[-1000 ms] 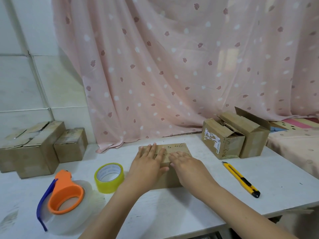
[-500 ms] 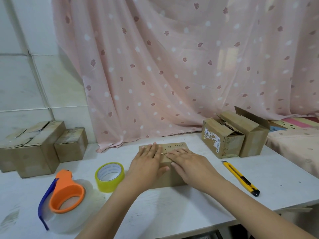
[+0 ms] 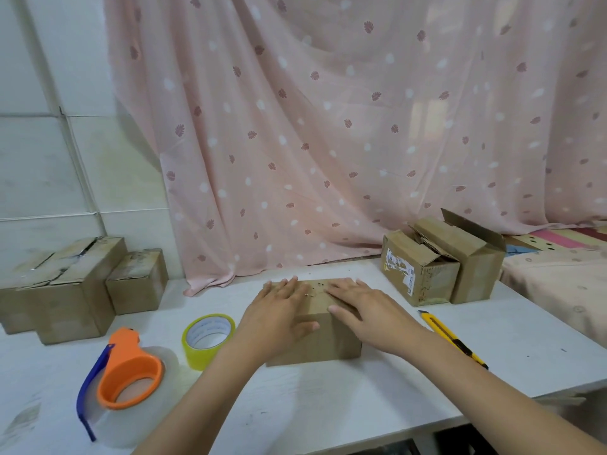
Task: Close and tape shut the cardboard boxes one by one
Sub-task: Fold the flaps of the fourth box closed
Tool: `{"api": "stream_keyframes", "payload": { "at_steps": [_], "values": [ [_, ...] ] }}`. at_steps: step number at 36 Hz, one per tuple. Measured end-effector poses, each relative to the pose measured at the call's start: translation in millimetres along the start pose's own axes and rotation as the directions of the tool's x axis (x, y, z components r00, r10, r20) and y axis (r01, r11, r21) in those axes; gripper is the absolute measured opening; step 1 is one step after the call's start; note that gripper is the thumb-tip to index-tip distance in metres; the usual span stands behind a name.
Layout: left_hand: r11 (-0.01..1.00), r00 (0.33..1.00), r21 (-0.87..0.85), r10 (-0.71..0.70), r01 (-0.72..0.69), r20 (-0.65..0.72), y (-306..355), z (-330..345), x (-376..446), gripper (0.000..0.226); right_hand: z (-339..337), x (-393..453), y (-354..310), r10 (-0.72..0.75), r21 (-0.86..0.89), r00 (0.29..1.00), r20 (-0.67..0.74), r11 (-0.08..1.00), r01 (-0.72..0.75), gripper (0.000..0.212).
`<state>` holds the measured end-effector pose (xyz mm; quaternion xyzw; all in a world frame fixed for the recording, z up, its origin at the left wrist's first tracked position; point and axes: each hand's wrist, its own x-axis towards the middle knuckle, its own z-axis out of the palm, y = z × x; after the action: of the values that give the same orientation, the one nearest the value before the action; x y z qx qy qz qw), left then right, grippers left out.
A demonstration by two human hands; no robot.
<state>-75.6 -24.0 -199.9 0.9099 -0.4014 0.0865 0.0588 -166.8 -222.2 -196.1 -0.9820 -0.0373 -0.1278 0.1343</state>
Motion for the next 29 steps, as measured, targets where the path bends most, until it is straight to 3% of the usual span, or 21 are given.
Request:
{"api": "stream_keyframes", "payload": {
  "at_steps": [5,9,12,17,21,29],
  "values": [
    [0.996,0.999,0.078,-0.039,0.038,0.006,2.0,8.2,-7.5,0.104,11.3,-2.0,-6.7,-0.095,-0.135,0.994,-0.06,0.987,0.086,0.048],
    [0.997,0.998,0.062,-0.044,0.047,-0.039,-4.5,19.4,-6.1,0.088,20.2,-9.3,-18.1,-0.237,-0.278,0.96,-0.152,0.942,0.188,0.049],
    [0.996,0.999,0.084,-0.019,0.022,-0.031,-7.6,20.1,-4.4,0.081,23.9,-16.0,-26.6,-0.281,-0.394,0.938,-0.204,0.9,0.184,0.047],
    [0.998,0.999,0.055,-0.026,0.028,-0.045,-10.9,25.4,-3.6,0.096,19.0,-17.8,-18.5,-0.204,-0.291,0.955,-0.213,0.947,0.137,0.04],
    [0.998,0.998,0.065,-0.015,0.019,-0.061,-7.7,21.6,-5.0,0.11,5.2,-22.8,-13.4,-0.091,-0.21,0.99,-0.111,0.976,0.066,0.041],
    [0.995,0.997,0.102,0.0,0.007,-0.073,-5.8,22.6,-6.1,0.098,0.2,-17.4,-11.8,-0.058,-0.085,0.994,-0.098,0.995,0.05,0.041]
  ]
}}
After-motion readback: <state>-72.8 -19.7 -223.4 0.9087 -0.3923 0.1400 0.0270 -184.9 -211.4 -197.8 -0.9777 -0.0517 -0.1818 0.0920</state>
